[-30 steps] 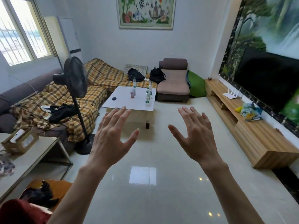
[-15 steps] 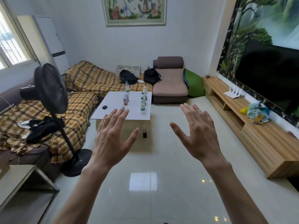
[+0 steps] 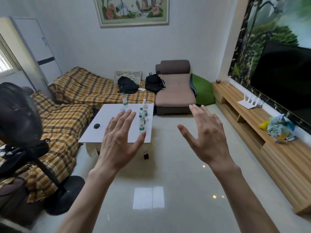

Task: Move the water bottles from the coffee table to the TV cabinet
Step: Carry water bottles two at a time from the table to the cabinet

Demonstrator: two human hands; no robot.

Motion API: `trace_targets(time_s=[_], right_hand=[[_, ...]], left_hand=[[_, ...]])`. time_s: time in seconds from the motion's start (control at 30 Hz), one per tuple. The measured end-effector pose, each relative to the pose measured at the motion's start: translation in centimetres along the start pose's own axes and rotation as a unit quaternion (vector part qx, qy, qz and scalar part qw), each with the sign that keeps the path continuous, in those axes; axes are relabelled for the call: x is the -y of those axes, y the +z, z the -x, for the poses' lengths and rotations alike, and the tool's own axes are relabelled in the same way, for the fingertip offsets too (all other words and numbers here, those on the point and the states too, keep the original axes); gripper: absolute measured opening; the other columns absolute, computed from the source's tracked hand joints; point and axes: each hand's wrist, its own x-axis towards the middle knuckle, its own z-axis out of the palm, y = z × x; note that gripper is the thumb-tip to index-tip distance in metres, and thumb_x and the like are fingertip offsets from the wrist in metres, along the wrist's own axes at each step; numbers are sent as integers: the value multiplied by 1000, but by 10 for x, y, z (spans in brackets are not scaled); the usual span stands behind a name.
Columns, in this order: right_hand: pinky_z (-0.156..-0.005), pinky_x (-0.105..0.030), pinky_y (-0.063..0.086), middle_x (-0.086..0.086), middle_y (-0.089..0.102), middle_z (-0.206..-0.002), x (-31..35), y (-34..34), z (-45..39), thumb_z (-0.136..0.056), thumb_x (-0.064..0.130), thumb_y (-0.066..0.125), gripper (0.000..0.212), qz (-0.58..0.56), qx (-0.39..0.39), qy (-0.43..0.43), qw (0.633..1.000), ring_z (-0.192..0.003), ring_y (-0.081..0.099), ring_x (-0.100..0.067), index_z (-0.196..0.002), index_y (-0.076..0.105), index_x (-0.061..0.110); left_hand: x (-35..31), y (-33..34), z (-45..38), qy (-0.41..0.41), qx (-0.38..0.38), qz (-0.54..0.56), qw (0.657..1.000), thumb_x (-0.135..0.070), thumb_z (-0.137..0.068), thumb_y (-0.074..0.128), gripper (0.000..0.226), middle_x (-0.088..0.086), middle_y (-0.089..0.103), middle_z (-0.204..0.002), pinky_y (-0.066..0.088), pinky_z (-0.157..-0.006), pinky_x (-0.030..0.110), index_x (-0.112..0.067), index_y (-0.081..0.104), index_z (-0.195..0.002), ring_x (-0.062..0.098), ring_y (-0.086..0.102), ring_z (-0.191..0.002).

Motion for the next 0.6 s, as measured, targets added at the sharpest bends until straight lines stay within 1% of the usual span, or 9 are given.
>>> trace_targets(time_s=[0.17, 0.3, 0.47, 0.53, 0.6], right_hand=[[-126, -44, 19, 2, 39, -162, -28, 28, -50, -98, 72, 28, 79, 12, -1, -5, 1000, -155, 24, -16, -157, 32, 21], [-127, -43, 17, 4, 38, -162, -52, 62, -96, -98, 72, 28, 78, 17, 6, -6, 1000, -155, 22, -15, -158, 32, 22], [-126, -45, 19, 4, 39, -162, -77, 109, -166, -98, 71, 30, 77, 21, 4, -12, 1000, -155, 22, -16, -158, 31, 22], [-126, -44, 20, 3, 39, -162, -85, 127, -199, -99, 69, 33, 76, 22, 4, -13, 1000, -155, 23, -16, -157, 32, 21], [-126, -44, 20, 3, 39, -162, -92, 144, -233, -99, 69, 33, 76, 23, 6, -13, 1000, -155, 22, -16, -157, 32, 21]], left_hand=[[14, 42, -53, -5, -4, 11, 1000, -57, -96, 52, 73, 2, 41, -165, 27, -127, 49, -17, 41, -157, 19, 28, -158], [31, 82, -99, -3, 2, 18, 1000, -56, -96, 53, 73, 2, 42, -164, 28, -127, 49, -17, 41, -157, 19, 29, -157], [60, 132, -168, -2, 4, 24, 1000, -56, -96, 55, 74, 1, 41, -164, 27, -128, 48, -18, 40, -157, 18, 28, -157], [75, 151, -198, 1, 7, 23, 1000, -56, -96, 54, 74, -1, 40, -165, 25, -129, 47, -19, 38, -158, 17, 27, -158], [90, 168, -229, 7, 8, 22, 1000, -57, -96, 53, 75, -2, 38, -166, 22, -130, 43, -20, 37, -159, 16, 27, -158]])
